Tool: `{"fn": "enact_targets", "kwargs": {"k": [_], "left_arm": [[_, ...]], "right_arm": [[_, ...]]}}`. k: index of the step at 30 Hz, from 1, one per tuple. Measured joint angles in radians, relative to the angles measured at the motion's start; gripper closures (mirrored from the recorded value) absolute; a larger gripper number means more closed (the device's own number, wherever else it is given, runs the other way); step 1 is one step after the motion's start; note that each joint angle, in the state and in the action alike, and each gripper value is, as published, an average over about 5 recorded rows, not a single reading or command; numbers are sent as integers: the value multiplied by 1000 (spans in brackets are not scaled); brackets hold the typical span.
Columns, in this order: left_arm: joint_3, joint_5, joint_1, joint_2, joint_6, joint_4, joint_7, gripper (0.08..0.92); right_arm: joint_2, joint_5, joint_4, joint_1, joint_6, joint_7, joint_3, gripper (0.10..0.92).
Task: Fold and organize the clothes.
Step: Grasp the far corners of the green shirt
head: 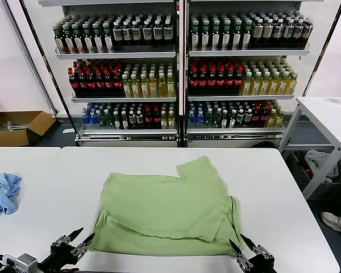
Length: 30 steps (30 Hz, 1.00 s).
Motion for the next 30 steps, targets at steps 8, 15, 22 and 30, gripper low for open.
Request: {"fn": "enact_targets", "kwargs": {"k": [8,15,22,30], "left_arm": [[36,-63,-86,55,-2,39,3,209],[102,-134,-194,143,-2,133,-3,177],[203,-197,-336,238,-2,261,3,177],[343,-241,-539,279,-1,428,7,177]], "right_arm": [[-34,67,-123,292,-137,-26,-52,215],[-31,99,-336,597,-182,-105,-173,203],[-15,135,-543,846,-207,-157,-296,203],[13,160,-747,1055,-221,-176,-416,203]]}}
